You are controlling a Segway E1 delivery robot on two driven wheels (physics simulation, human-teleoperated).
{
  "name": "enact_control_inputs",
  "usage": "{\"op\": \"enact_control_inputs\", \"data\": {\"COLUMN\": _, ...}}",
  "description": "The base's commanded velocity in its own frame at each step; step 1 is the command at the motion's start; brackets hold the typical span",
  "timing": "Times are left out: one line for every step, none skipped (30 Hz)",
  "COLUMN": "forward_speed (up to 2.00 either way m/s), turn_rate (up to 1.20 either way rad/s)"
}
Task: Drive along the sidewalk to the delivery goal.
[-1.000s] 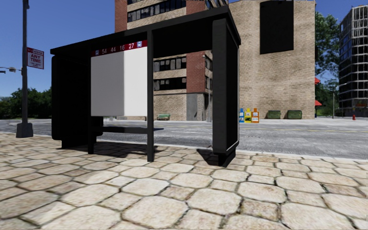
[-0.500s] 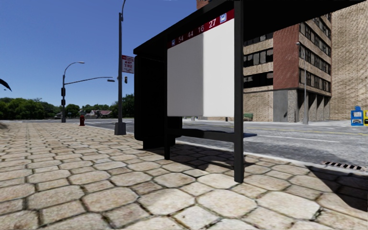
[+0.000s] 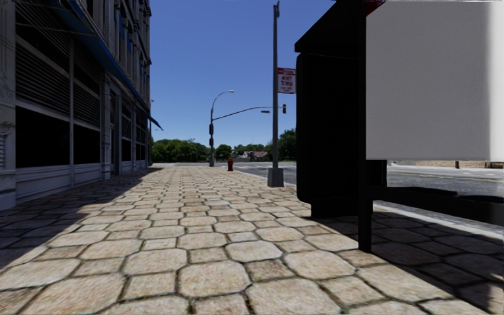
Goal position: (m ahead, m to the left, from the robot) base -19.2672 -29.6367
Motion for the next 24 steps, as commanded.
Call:
{"op": "enact_control_inputs", "data": {"forward_speed": 2.0, "turn_rate": 0.93}}
{"op": "enact_control_inputs", "data": {"forward_speed": 2.0, "turn_rate": 0.93}}
{"op": "enact_control_inputs", "data": {"forward_speed": 2.0, "turn_rate": 0.93}}
{"op": "enact_control_inputs", "data": {"forward_speed": 2.0, "turn_rate": 0.93}}
{"op": "enact_control_inputs", "data": {"forward_speed": 2.0, "turn_rate": 0.93}}
{"op": "enact_control_inputs", "data": {"forward_speed": 2.0, "turn_rate": 0.78}}
{"op": "enact_control_inputs", "data": {"forward_speed": 2.0, "turn_rate": 0.0}}
{"op": "enact_control_inputs", "data": {"forward_speed": 2.0, "turn_rate": 0.0}}
{"op": "enact_control_inputs", "data": {"forward_speed": 2.0, "turn_rate": 0.0}}
{"op": "enact_control_inputs", "data": {"forward_speed": 2.0, "turn_rate": 0.0}}
{"op": "enact_control_inputs", "data": {"forward_speed": 2.0, "turn_rate": 0.0}}
{"op": "enact_control_inputs", "data": {"forward_speed": 2.0, "turn_rate": 0.0}}
{"op": "enact_control_inputs", "data": {"forward_speed": 2.0, "turn_rate": 0.0}}
{"op": "enact_control_inputs", "data": {"forward_speed": 2.0, "turn_rate": 0.0}}
{"op": "enact_control_inputs", "data": {"forward_speed": 2.0, "turn_rate": 0.0}}
{"op": "enact_control_inputs", "data": {"forward_speed": 2.0, "turn_rate": 0.0}}
{"op": "enact_control_inputs", "data": {"forward_speed": 2.0, "turn_rate": 0.0}}
{"op": "enact_control_inputs", "data": {"forward_speed": 2.0, "turn_rate": 0.0}}
{"op": "enact_control_inputs", "data": {"forward_speed": 2.0, "turn_rate": 0.0}}
{"op": "enact_control_inputs", "data": {"forward_speed": 2.0, "turn_rate": 0.0}}
{"op": "enact_control_inputs", "data": {"forward_speed": 2.0, "turn_rate": 0.0}}
{"op": "enact_control_inputs", "data": {"forward_speed": 2.0, "turn_rate": 0.0}}
{"op": "enact_control_inputs", "data": {"forward_speed": 2.0, "turn_rate": 0.0}}
{"op": "enact_control_inputs", "data": {"forward_speed": 2.0, "turn_rate": 0.0}}
